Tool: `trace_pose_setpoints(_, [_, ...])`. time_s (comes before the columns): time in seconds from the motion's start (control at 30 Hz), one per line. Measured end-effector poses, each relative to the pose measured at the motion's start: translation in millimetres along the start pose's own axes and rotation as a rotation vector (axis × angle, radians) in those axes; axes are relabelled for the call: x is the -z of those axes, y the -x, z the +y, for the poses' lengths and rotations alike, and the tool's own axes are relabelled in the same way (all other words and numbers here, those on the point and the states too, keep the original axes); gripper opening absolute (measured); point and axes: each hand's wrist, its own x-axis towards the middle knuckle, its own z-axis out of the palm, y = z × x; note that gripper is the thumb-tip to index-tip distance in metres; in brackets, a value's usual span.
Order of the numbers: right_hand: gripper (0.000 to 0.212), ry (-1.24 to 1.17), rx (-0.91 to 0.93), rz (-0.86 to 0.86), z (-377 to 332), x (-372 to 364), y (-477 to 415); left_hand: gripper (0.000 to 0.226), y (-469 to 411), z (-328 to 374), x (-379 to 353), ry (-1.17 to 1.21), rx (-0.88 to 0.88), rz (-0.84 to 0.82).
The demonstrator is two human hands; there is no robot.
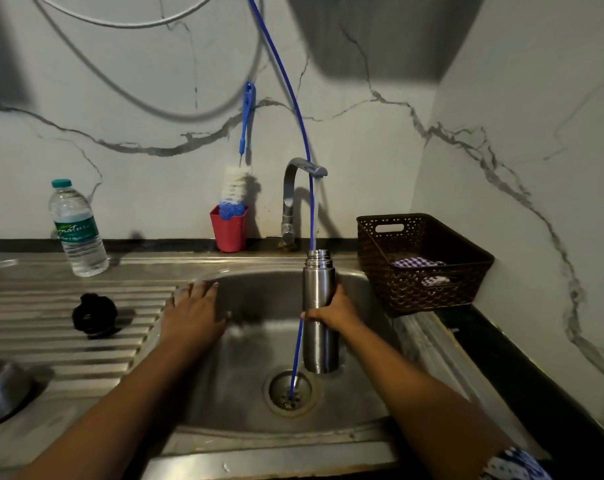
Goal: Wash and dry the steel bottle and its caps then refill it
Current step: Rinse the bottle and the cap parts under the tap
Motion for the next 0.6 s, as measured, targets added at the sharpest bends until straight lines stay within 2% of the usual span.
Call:
trace_pose_setpoints(0.07, [0.107, 0.012, 0.009, 0.031, 1, 0, -4, 0.083, 5, -10, -6, -0.062, 0.065, -0.107])
trace_pose_setpoints(0.13, [0.099, 0.007, 0.050, 0.082, -8, 3, -4, 0.088, 1, -18, -9, -0.018, 0.123, -0.171])
trace_pose_setpoints(0.2, [0.097, 0.018, 0.087, 0.106, -10, 3, -4, 0.088, -3, -23, -10, 0.025, 0.150, -0.188])
trace_pose_setpoints(0.33, [0.100, 0.102, 0.079, 0.045, -1, -3, 1, 0.086, -4, -23, -13, 0.011, 0.161, -0.174])
trace_pose_setpoints(0.47, [0.091, 0.015, 0.141, 0.138, -10, 5, -5, 0.083, -5, -28, -14, 0.006, 0.153, -0.198])
trace_pose_setpoints(0.6, [0.099, 0.124, 0.078, 0.034, -1, -4, 4, 0.077, -5, -33, -13, 0.005, 0.129, -0.223])
